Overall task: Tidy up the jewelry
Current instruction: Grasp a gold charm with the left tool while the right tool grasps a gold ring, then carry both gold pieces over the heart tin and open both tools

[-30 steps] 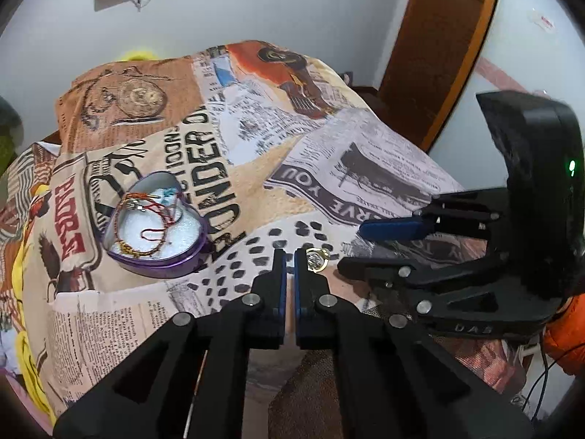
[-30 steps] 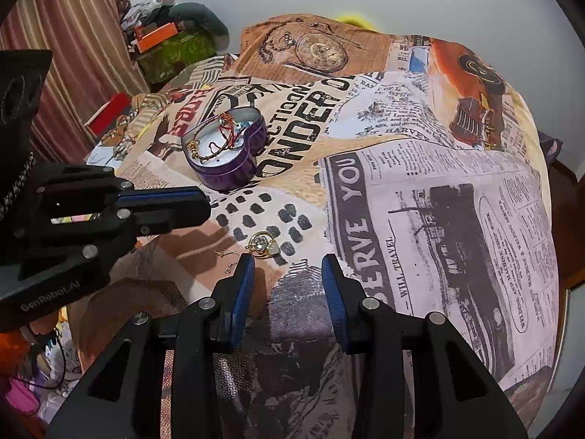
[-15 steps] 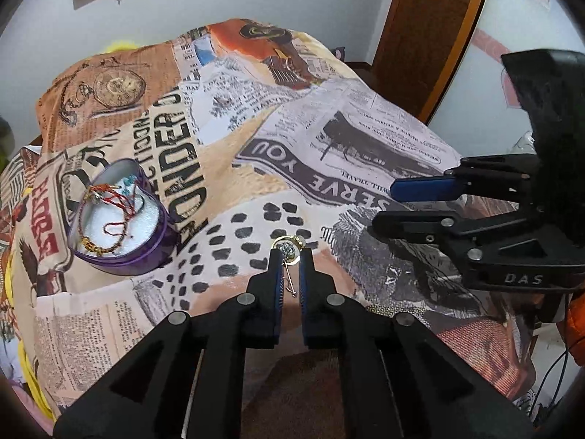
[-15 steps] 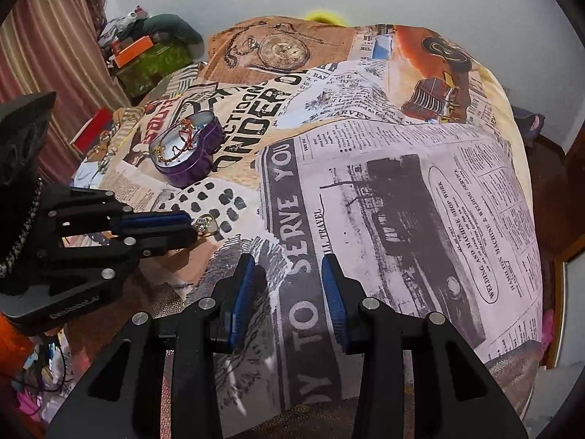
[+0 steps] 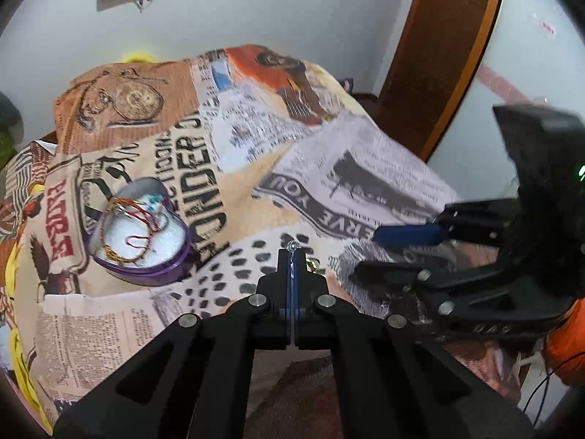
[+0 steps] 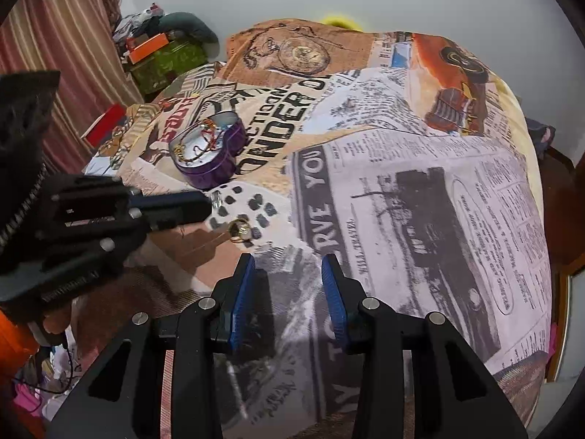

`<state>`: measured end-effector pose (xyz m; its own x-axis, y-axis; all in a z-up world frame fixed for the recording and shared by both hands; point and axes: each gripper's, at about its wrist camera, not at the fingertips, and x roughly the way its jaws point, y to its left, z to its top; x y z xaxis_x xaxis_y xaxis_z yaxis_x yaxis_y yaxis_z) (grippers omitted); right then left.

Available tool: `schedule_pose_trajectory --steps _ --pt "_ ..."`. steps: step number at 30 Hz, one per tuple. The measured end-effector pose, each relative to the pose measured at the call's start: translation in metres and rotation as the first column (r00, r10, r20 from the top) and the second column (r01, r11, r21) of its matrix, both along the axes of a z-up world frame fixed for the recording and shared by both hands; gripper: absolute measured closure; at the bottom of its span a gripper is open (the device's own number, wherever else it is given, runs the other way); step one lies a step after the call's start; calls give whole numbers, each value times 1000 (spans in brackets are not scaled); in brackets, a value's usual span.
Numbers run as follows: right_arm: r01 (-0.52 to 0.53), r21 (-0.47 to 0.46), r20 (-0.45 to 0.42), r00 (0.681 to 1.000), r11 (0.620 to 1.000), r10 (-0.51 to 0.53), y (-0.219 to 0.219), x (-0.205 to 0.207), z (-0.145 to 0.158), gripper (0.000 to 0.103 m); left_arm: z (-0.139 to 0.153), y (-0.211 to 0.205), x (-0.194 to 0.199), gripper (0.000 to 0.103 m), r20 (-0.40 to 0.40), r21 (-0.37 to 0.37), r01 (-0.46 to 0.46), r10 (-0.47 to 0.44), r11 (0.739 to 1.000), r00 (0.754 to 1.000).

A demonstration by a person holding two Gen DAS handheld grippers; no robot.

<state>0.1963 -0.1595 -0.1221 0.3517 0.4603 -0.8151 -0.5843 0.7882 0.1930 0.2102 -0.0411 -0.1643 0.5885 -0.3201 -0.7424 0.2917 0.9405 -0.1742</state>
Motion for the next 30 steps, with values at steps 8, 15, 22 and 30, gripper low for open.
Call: schedule_pose_trajectory --steps 8,15,22,30 --pt "-78 -59 19 997 995 79 36 4 -8 69 7 23 -5 103 19 4 -51 51 999 999" --pt "-110 -120 46 992 987 117 49 4 -12 92 2 33 -9 103 18 9 -68 68 998 998" --pt "-87 -90 47 995 992 92 46 5 -6 95 8 40 -14 103 40 -4 -88 88 996 995" --pt "-61 -24 101 993 998 63 52 5 23 95 23 58 -19 103 81 -8 -124 124 992 989"
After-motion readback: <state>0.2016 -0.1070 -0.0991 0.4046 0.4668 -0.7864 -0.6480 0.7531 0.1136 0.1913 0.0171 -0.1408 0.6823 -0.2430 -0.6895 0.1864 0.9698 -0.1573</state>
